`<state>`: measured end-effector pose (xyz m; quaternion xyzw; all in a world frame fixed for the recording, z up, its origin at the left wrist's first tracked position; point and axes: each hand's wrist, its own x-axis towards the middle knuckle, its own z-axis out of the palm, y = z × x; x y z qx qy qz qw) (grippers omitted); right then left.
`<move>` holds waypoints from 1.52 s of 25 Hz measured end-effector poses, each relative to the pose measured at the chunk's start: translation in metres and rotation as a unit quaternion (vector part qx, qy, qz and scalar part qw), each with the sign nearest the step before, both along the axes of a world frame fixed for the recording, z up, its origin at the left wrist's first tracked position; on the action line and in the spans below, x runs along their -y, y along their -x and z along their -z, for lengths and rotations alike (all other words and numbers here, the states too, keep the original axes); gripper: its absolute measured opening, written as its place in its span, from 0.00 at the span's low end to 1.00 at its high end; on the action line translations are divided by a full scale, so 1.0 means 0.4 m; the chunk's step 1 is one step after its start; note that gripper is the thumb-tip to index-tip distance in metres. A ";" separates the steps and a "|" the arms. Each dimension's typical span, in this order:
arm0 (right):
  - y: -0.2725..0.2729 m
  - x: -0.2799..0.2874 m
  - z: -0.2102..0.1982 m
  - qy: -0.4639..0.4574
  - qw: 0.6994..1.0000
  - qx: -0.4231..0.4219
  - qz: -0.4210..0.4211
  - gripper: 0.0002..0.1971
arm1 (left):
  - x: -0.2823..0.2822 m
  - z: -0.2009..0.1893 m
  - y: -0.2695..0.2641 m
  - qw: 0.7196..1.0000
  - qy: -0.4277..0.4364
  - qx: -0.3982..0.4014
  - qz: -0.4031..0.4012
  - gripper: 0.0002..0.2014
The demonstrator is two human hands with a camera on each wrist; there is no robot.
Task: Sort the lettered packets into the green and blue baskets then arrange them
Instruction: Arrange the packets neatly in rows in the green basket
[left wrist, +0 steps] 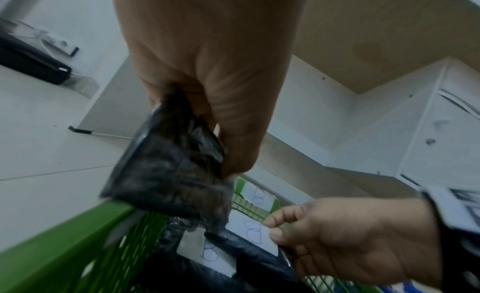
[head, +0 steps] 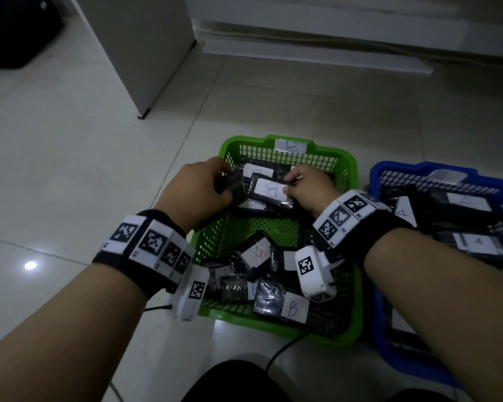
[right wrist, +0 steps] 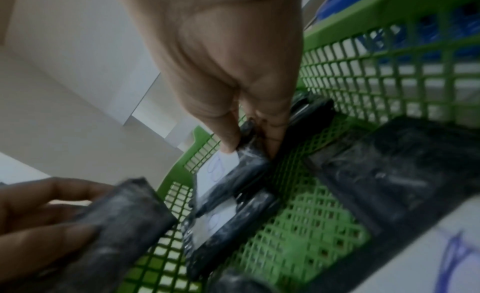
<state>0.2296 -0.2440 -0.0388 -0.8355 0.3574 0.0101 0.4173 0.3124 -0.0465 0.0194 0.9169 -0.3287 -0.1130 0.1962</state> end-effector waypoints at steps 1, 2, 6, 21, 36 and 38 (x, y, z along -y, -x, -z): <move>0.001 0.001 0.004 -0.008 1.000 0.002 0.000 0.09 | 0.001 -0.002 -0.004 1.000 0.025 0.000 -0.015 0.21; 0.003 0.000 0.008 -0.012 1.000 -0.004 -0.008 0.10 | 0.003 -0.002 -0.007 0.999 0.046 -0.001 -0.027 0.21; 0.009 -0.003 -0.002 0.004 0.996 -0.072 -0.059 0.14 | 0.013 0.002 -0.011 0.992 0.110 -0.008 -0.063 0.19; 0.044 0.127 -0.055 0.129 0.991 0.023 0.042 0.16 | 0.142 0.078 0.018 0.980 -0.082 0.052 0.176 0.15; 0.055 0.007 -0.067 0.016 0.981 -0.053 -0.187 0.10 | 0.134 0.109 0.007 0.977 -0.188 0.050 0.092 0.29; 0.045 -0.018 -0.054 -0.044 0.984 -0.059 -0.160 0.11 | 0.128 0.108 0.008 0.975 -0.193 0.067 0.085 0.26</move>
